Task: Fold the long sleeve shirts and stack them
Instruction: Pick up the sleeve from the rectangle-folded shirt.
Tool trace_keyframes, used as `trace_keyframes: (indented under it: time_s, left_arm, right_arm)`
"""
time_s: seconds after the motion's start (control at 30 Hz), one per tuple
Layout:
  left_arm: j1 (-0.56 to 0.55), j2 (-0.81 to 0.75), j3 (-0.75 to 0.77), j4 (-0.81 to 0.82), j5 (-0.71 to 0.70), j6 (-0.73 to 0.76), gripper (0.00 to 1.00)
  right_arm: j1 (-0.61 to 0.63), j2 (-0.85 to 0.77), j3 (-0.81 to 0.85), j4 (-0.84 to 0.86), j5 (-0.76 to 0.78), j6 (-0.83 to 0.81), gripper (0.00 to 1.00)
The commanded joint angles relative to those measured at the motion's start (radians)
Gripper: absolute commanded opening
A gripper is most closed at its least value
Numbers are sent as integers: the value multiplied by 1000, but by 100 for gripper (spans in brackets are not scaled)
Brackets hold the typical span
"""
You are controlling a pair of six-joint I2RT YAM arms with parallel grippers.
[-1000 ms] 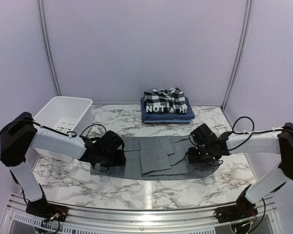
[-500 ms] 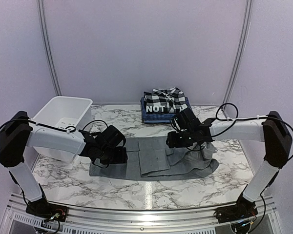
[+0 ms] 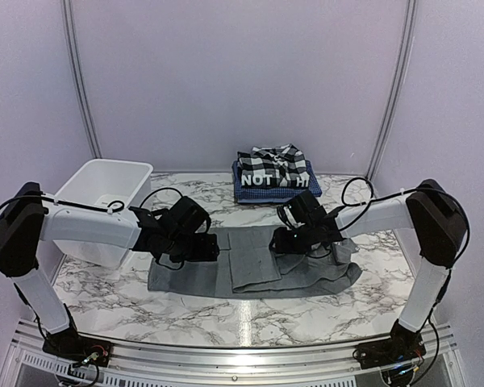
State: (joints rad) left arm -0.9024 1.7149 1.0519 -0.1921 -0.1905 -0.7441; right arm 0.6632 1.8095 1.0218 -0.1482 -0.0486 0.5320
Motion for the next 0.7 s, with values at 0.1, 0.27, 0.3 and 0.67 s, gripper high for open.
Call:
trace_keyframes:
  time_s: [0.1,0.27,0.3,0.67]
  left_arm:
    - [-5,-4,45,-32,26,28,90]
    - [-4,4,82,-29,41,49,91]
    - [-4,5,90,-27,48,56,91]
    - [4,-39,106,4,81,95,91]
  right_arm:
    - [-3,16,17,62,-58,29,35]
    - [-1,-10,64,33,-35,8,14]
    - [0,-14,74,28,-36,5,10]
    - [93,-61,216,26,-169,-18,0]
